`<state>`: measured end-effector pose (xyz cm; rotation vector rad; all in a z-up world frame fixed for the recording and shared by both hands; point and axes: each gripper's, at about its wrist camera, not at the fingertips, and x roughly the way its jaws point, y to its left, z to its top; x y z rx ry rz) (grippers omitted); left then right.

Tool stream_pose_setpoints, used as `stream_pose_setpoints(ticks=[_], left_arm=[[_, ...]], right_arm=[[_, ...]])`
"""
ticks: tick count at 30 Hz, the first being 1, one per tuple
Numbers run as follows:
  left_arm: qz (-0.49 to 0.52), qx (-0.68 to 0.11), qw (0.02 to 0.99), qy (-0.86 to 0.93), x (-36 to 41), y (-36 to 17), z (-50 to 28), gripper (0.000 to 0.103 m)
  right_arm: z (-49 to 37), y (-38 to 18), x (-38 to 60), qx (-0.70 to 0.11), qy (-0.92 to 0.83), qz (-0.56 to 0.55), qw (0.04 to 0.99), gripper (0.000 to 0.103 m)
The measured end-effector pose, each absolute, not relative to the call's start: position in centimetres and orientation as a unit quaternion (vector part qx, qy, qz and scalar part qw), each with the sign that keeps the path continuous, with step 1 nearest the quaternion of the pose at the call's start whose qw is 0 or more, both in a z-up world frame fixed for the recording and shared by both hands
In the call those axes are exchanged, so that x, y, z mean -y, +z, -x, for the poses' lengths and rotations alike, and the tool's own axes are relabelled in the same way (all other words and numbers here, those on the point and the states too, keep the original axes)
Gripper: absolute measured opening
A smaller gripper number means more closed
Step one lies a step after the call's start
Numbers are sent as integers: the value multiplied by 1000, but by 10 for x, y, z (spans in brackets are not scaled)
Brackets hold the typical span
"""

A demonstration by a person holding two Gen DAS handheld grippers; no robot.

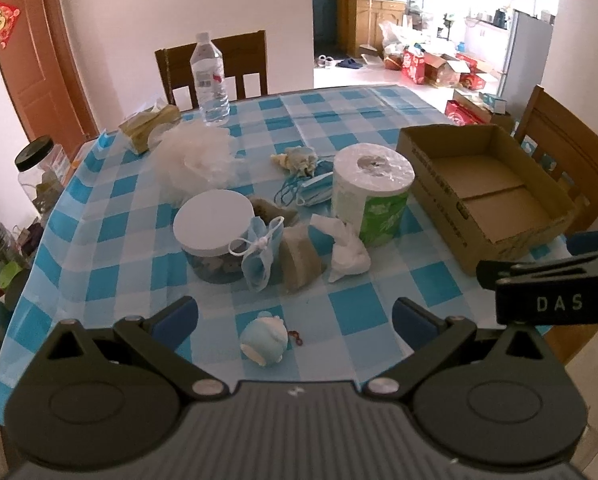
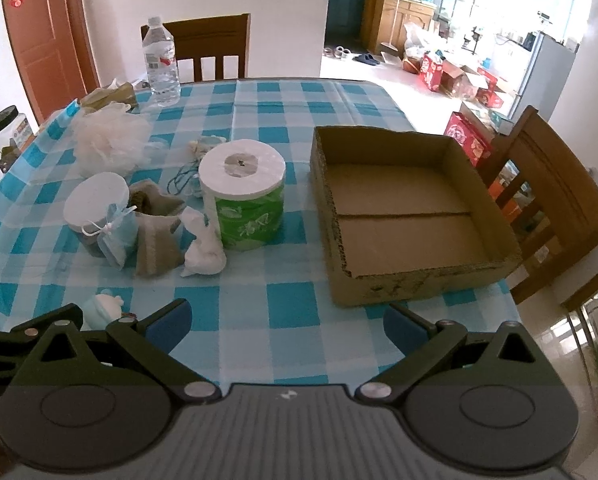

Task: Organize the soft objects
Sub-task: 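Close the left gripper on the light-blue plush toy while the right gripper moves toward the white cloth bundle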

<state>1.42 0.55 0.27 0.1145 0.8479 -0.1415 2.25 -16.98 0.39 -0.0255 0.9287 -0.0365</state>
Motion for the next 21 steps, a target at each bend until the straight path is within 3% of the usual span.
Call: stream_pose_setpoints(ticks=[21], left_arm=[[-111, -417, 892, -137, -30, -73, -22, 102]], right_arm=[[-26, -39, 157, -431, 43, 18, 901, 103]])
